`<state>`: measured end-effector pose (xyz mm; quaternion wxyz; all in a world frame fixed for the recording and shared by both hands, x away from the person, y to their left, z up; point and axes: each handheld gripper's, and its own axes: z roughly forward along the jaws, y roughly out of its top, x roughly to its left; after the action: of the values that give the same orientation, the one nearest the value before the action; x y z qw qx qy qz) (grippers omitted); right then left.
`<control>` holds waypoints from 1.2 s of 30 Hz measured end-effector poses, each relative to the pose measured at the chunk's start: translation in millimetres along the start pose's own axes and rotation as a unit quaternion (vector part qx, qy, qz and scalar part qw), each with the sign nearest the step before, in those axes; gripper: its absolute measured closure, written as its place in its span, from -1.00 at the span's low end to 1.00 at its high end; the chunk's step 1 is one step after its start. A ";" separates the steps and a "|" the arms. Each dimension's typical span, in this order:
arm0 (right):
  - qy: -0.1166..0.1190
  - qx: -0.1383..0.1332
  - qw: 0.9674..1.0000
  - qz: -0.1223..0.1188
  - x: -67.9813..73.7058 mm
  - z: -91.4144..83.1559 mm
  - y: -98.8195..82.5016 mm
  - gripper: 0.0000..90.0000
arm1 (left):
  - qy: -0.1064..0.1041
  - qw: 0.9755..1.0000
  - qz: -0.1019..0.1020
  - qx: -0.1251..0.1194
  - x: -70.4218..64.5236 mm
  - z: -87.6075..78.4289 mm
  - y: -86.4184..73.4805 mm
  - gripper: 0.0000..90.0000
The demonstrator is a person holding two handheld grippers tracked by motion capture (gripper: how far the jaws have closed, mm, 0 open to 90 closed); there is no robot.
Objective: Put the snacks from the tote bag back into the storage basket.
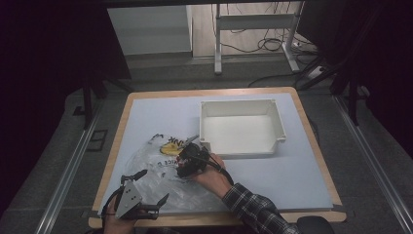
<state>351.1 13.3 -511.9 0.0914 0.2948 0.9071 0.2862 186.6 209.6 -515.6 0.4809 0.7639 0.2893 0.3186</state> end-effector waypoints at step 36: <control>0.017 -0.022 0.998 -0.058 -2.0 -28.8 -2.3 -0.43 | 0.001 1.000 0.002 -0.001 0.4 -0.1 0.2 -0.97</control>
<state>341.9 -2.8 -489.7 0.0990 0.2347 0.9174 0.3057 186.7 209.9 -515.3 0.4807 0.7638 0.2881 0.3203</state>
